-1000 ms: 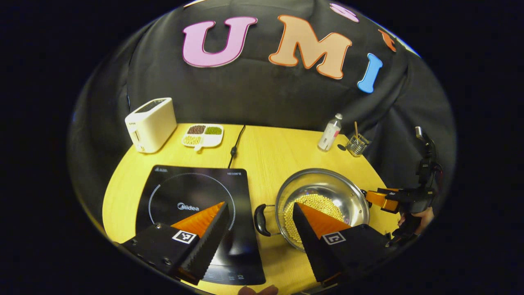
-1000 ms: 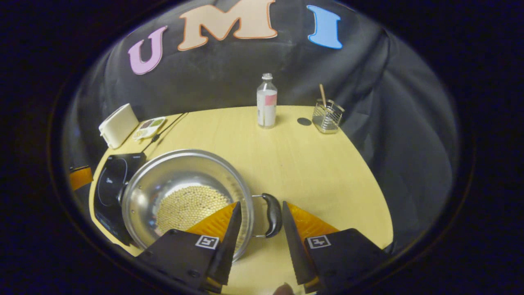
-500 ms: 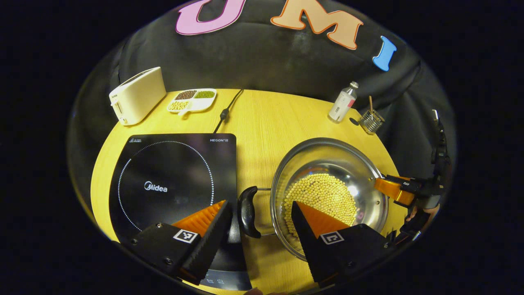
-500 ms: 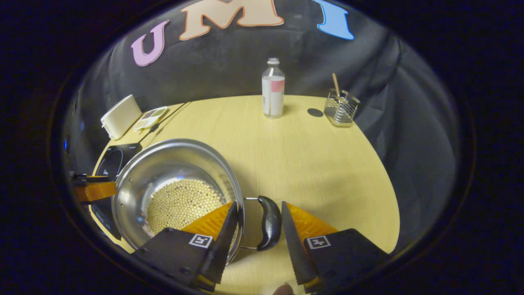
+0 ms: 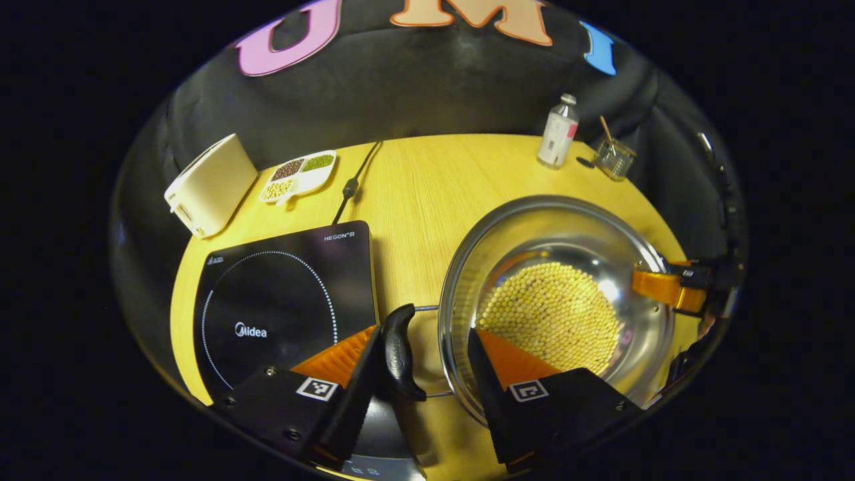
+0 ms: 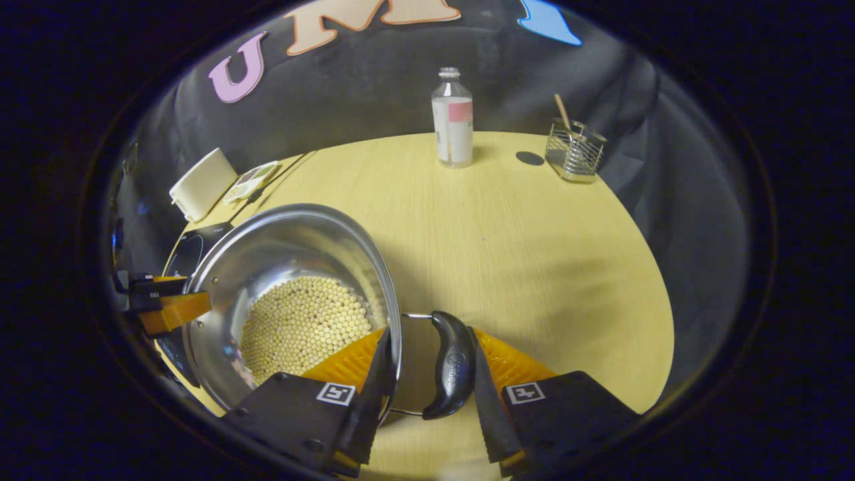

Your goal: First push the handle of the pot to place it horizontally, then grasp the pot with both hands and set it on the induction cooktop.

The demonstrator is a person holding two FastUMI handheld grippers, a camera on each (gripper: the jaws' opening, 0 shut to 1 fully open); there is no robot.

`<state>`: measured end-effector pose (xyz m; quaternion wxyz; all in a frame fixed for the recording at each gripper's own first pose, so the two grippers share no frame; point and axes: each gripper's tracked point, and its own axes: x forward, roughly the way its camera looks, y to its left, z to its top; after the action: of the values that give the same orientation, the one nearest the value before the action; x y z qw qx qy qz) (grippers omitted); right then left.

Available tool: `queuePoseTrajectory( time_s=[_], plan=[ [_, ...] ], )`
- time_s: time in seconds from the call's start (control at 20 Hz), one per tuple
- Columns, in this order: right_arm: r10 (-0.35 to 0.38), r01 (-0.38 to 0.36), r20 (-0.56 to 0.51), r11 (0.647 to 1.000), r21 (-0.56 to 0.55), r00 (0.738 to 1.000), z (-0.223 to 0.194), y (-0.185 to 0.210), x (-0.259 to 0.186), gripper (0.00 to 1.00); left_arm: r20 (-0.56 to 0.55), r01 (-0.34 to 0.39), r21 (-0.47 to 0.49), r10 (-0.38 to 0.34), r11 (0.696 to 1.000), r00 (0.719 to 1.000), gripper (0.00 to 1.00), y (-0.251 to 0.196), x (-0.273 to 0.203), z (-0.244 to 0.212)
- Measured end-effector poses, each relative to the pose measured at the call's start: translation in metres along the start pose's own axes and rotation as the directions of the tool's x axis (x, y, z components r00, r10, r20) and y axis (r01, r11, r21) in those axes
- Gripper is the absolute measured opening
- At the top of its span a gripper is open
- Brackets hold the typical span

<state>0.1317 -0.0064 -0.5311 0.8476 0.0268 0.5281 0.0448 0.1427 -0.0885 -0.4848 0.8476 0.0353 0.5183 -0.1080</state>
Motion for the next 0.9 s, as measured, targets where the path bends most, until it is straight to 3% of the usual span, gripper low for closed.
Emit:
queuePoseTrajectory(
  time_s=[0.2,0.3,0.45,0.5,0.65,0.85,0.9],
  plan=[
    [0.035,-0.034,-0.013,0.997,0.069,0.999,-0.004,-0.01,0.008,0.61,-0.016,0.052,-0.084,-0.053,0.995,0.998,0.69,-0.011,0.01,-0.004],
    [0.036,-0.035,-0.008,0.996,0.079,0.999,-0.005,-0.009,-0.001,0.58,-0.016,0.063,-0.085,-0.064,0.994,0.998,0.68,-0.011,0.011,-0.003],
    [0.032,-0.029,-0.027,0.993,0.117,0.999,-0.008,-0.008,-0.002,0.49,-0.036,0.063,-0.091,-0.066,0.994,0.997,0.59,-0.01,0.009,-0.004],
    [0.034,-0.03,-0.03,0.992,0.119,0.999,-0.007,-0.008,-0.009,0.53,-0.034,0.068,-0.105,-0.072,0.992,0.997,0.6,-0.011,0.004,-0.003],
    [0.036,-0.035,-0.006,0.993,0.112,0.999,-0.001,-0.006,-0.021,0.45,-0.013,0.075,-0.106,-0.077,0.992,0.997,0.59,-0.01,-0.011,-0.001],
    [0.063,-0.065,0.02,0.993,0.095,0.998,0.006,0.015,-0.041,0.45,0.019,0.065,-0.135,-0.064,0.989,0.998,0.59,0.007,-0.037,0.001],
    [0.07,-0.072,0.028,0.994,0.084,0.997,0.01,0.022,-0.044,0.49,0.02,0.057,-0.14,-0.055,0.989,0.998,0.59,0.015,-0.044,-0.001]
  ],
)
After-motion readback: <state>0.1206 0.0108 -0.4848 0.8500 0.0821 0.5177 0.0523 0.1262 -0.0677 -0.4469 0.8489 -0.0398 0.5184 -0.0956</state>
